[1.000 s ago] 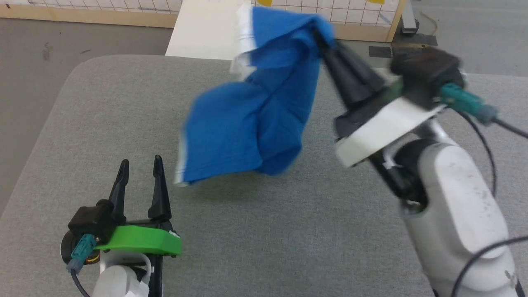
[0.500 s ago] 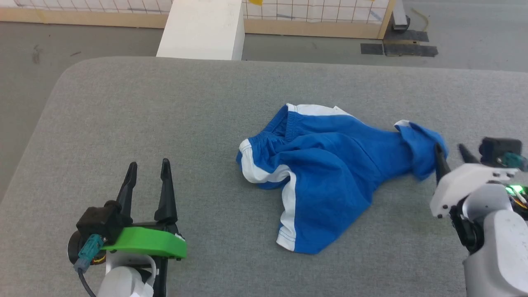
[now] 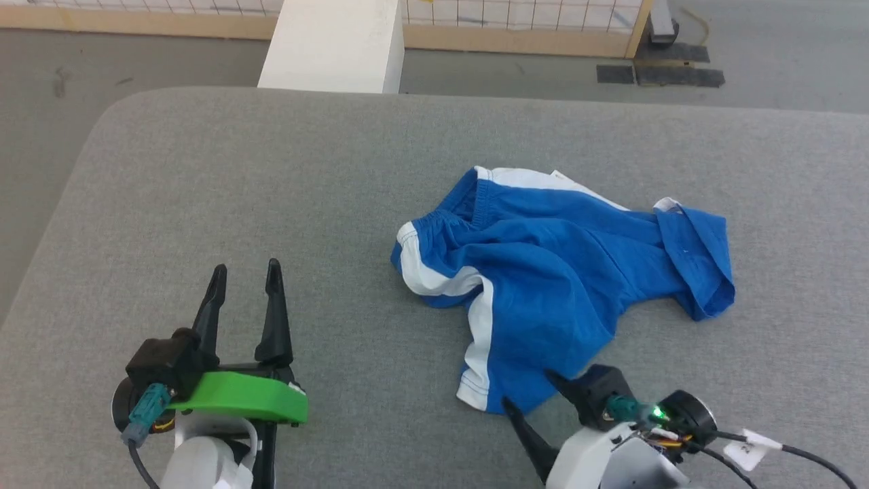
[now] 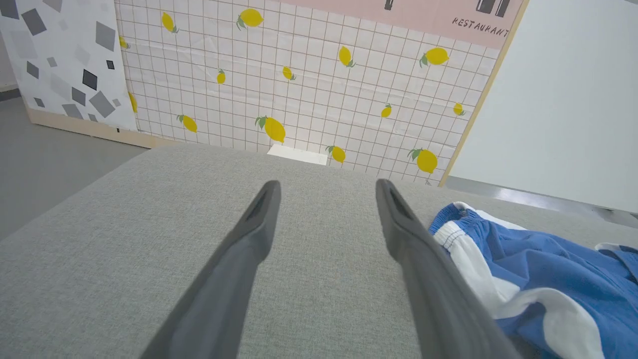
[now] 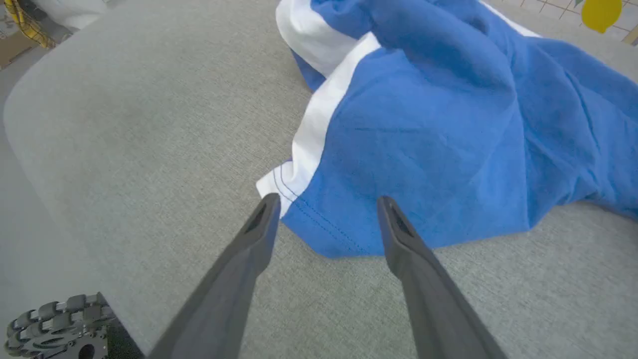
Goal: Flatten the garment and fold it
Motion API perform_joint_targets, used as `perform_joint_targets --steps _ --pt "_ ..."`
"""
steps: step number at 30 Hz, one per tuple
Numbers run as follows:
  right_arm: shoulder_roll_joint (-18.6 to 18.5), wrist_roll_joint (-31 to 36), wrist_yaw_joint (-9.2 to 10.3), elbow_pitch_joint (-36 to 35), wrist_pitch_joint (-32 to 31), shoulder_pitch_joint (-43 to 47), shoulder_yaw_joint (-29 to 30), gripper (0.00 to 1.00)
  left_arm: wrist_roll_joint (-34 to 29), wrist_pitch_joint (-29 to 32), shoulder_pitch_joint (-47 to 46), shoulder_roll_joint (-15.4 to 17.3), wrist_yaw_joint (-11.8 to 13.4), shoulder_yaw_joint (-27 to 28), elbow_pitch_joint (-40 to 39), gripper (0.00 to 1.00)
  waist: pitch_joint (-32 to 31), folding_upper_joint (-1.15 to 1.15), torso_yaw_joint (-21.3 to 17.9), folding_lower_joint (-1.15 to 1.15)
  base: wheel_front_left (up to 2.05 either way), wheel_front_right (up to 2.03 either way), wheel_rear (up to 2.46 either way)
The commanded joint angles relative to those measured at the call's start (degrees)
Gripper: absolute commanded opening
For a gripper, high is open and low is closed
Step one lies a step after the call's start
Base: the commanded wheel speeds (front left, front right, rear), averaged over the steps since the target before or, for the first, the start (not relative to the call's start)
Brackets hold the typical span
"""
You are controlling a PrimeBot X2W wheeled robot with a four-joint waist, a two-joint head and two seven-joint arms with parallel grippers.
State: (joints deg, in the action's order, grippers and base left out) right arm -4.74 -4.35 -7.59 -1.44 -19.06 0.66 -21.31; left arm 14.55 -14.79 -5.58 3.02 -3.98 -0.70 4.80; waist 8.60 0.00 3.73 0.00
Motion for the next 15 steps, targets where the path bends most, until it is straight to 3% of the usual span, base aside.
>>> perform_joint_targets --steps 1,11,13,14,15 --pt "-0.6 0.8 0.1 0.6 -0.4 -0.2 -0.4 1.0 -0.1 -0.2 -1.0 -0.1 -0.2 -0.1 -0.2 1.0 1.2 0.0 0.7 0.0 0.0 0.0 0.0" --pt "-1.1 6.6 0.1 12.4 -3.8 -5.8 -1.4 1.0 0.6 -0.2 -2.2 -0.1 0.3 -0.4 -0.3 1.0 3.8 0.0 2.8 0.0 0.0 0.0 0.0" --pt "-0.9 6.9 0.1 14.0 -4.6 -6.4 -0.4 0.25 0.7 -0.2 -2.2 -0.1 0.5 -0.4 -0.3 1.0 4.0 0.0 2.9 0.0 0.0 0.0 0.0" --pt "-0.8 7.0 0.1 14.5 -4.9 -6.6 0.3 0.0 0.7 -0.2 -2.2 -0.1 0.6 -0.4 -0.3 1.0 3.9 0.0 2.9 0.0 0.0 0.0 0.0" --pt "-0.8 6.9 0.1 14.8 -5.2 -6.7 1.0 0.0 0.8 -0.2 -2.1 -0.1 0.6 -0.3 -0.2 1.0 3.9 0.0 2.8 0.0 0.0 0.0 0.0"
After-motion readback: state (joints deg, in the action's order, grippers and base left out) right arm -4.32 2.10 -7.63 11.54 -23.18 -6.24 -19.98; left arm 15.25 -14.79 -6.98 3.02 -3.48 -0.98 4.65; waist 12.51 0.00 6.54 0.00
